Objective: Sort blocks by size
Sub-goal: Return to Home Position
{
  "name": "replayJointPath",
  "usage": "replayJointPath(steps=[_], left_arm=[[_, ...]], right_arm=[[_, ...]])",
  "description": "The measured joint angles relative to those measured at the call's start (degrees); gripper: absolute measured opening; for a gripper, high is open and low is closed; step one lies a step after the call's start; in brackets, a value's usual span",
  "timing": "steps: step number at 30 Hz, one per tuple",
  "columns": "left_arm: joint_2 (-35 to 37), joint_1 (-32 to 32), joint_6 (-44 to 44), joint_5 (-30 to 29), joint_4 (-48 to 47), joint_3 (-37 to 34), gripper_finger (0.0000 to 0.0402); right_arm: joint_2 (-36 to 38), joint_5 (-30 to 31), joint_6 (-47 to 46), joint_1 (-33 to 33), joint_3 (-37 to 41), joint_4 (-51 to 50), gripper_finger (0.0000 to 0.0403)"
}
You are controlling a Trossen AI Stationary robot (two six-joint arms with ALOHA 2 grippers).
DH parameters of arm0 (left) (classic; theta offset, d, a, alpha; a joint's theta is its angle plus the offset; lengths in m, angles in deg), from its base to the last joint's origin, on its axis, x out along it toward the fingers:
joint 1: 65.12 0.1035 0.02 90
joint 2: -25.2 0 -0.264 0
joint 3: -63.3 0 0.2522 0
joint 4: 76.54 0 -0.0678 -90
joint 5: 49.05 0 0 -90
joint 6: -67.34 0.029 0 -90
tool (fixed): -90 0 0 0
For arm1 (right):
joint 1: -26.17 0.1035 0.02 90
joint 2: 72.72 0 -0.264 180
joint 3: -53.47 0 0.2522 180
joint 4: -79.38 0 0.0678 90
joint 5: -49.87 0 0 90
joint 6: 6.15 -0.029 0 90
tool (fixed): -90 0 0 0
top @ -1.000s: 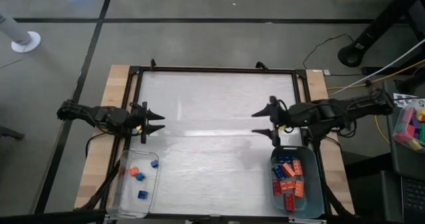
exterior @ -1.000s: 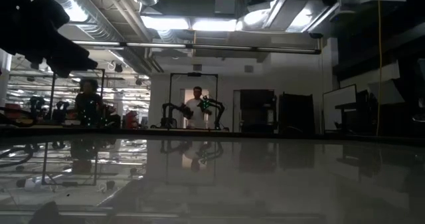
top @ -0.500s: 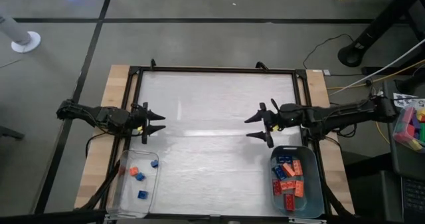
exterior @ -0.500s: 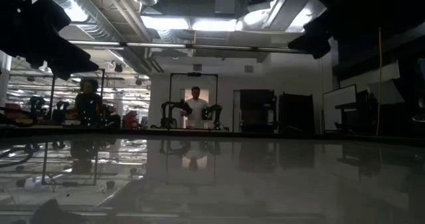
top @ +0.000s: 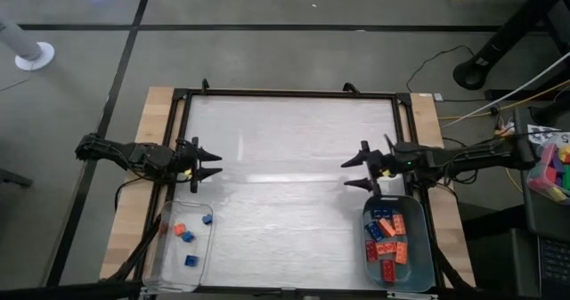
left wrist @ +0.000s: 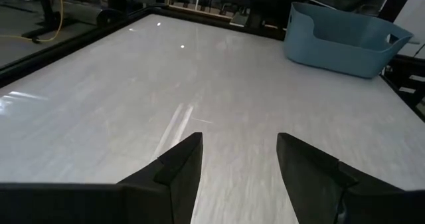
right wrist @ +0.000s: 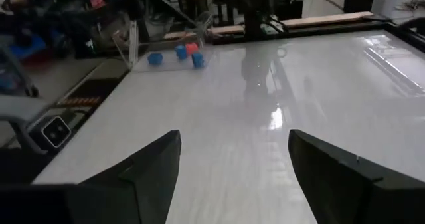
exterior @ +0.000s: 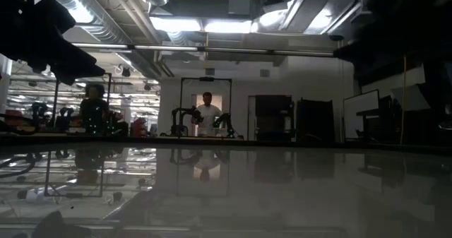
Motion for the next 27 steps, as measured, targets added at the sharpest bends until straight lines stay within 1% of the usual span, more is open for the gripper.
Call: replayJointPath(steps=[5,9,14,18,21,23,27], left_arm=[[0.0,0.0,0.0,0.0,0.0,0.0,0.0182],[0.0,0.0,0.0,0.0,0.0,0.0,0.0182],[0.0,0.0,0.0,0.0,0.0,0.0,0.0182],[0.0,0.0,0.0,0.0,-0.1,0.0,0.0182],[0.0,0.0,0.0,0.0,0.0,0.0,0.0182],[0.0,0.0,0.0,0.0,-0.1,0.0,0.0182],[0.0,0.0,0.0,0.0,-0.1,0.0,0.0182]], right_arm=[[9.4,1.8,-1.6,0.0,5.2,-0.5,0.0278],[15.8,3.5,-1.7,0.0,7.3,-2.3,0.0278],[22.3,3.5,-2.7,0.0,9.5,-6.7,0.0278],[27.3,3.6,-2.4,0.0,12.1,-6.8,0.0278],[31.5,4.9,-2.2,0.0,13.9,-7.5,0.0278],[34.0,6.0,-2.3,0.0,13.9,-8.3,0.0278],[37.1,6.2,-2.0,0.0,13.9,-8.4,0.0278]])
